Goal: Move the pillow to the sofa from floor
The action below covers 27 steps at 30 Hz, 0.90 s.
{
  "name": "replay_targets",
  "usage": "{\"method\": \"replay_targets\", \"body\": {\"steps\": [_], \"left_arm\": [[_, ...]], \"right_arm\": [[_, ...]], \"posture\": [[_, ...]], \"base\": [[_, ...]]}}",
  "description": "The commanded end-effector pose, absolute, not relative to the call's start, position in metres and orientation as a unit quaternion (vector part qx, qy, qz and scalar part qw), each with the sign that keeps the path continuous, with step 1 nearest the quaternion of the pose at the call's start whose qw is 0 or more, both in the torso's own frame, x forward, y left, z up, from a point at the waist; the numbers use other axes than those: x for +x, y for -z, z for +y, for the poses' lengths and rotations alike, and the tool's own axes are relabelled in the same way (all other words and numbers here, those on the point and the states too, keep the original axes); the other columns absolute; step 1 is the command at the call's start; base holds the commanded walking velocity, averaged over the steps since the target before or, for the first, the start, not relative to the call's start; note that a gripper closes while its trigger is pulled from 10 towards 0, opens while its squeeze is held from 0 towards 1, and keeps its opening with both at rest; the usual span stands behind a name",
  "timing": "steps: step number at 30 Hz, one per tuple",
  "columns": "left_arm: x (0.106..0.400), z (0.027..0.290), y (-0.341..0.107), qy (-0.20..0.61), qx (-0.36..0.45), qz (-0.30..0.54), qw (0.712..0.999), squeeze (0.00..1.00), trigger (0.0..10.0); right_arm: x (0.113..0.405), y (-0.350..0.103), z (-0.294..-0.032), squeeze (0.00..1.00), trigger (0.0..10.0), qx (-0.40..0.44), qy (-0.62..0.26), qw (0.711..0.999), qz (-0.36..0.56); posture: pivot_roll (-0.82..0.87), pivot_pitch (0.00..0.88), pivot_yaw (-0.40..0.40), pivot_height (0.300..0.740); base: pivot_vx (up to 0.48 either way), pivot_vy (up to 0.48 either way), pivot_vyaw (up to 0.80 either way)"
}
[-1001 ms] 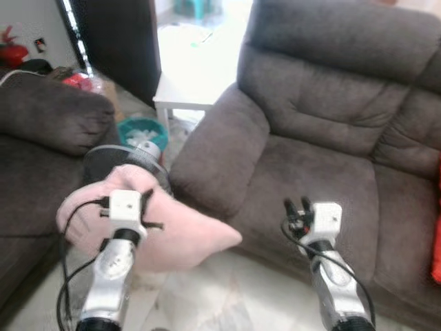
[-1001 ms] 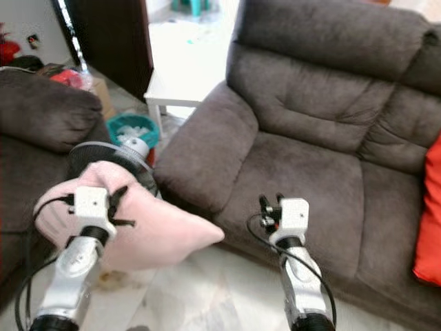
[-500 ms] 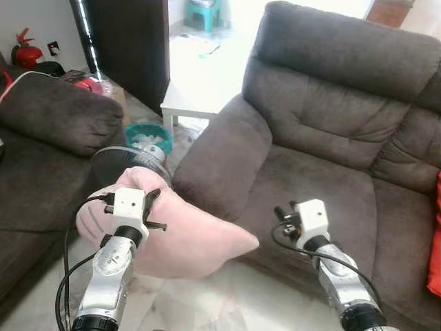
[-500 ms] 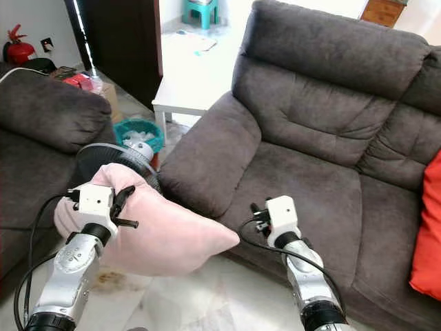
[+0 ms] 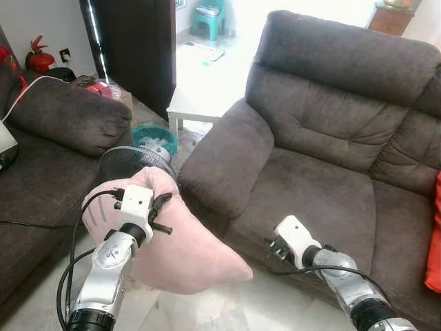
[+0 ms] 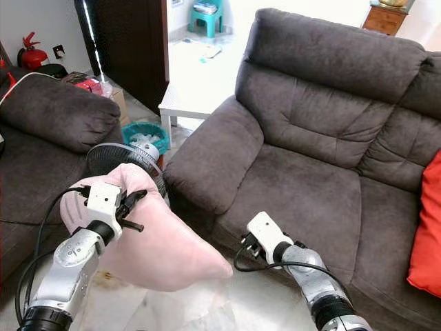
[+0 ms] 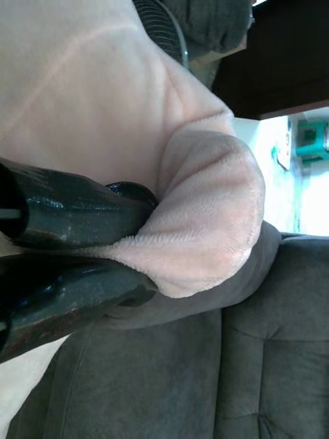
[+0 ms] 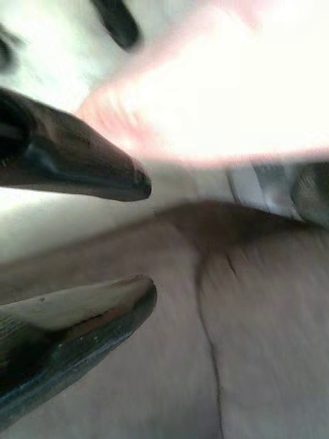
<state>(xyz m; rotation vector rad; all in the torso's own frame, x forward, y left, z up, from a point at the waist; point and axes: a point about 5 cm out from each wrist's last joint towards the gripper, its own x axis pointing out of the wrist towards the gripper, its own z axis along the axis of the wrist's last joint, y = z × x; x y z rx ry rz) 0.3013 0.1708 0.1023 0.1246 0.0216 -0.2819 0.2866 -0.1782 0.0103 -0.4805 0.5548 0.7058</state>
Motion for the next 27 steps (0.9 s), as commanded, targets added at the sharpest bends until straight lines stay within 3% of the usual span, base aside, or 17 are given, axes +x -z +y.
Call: {"method": "replay_targets", "body": {"steps": [1,4,23,24,25,27], "left_arm": [[0.310,0.157,-0.130,0.174,0.074,-0.046,0.981,0.00,10.0],[0.311,0.155,-0.132,0.186,0.074,-0.046,0.979,0.00,10.0],[0.312,0.149,-0.136,0.234,0.098,-0.036,0.967,0.00,10.0],[0.312,0.149,-0.136,0.234,0.098,-0.037,0.967,0.00,10.0],[0.312,0.150,-0.138,0.234,0.099,-0.039,0.966,0.00,10.0],[0.313,0.149,-0.139,0.235,0.100,-0.041,0.966,0.00,10.0]], "right_arm": [[0.269,0.007,-0.183,1.00,10.0,-0.257,-0.377,0.828,0.326],[0.262,0.014,-0.183,1.00,10.0,-0.256,-0.382,0.817,0.347],[0.256,0.027,-0.178,1.00,10.0,-0.237,-0.324,0.836,0.374],[0.255,0.028,-0.177,0.96,10.0,-0.236,-0.325,0.835,0.377],[0.254,0.028,-0.175,0.00,10.0,-0.233,-0.331,0.832,0.379],[0.251,0.030,-0.173,0.00,10.0,-0.228,-0.338,0.828,0.386]], "posture": [[0.14,0.034,-0.091,0.740],[0.15,0.037,-0.089,0.740],[0.14,0.101,-0.055,0.740],[0.14,0.101,-0.055,0.740],[0.14,0.102,-0.054,0.740],[0.14,0.102,-0.054,0.740]], "base": [[0.000,0.000,0.00],[0.000,0.000,0.00],[0.000,0.000,0.00],[0.000,0.000,0.00],[0.000,0.000,0.00],[0.000,0.000,0.00]]}}
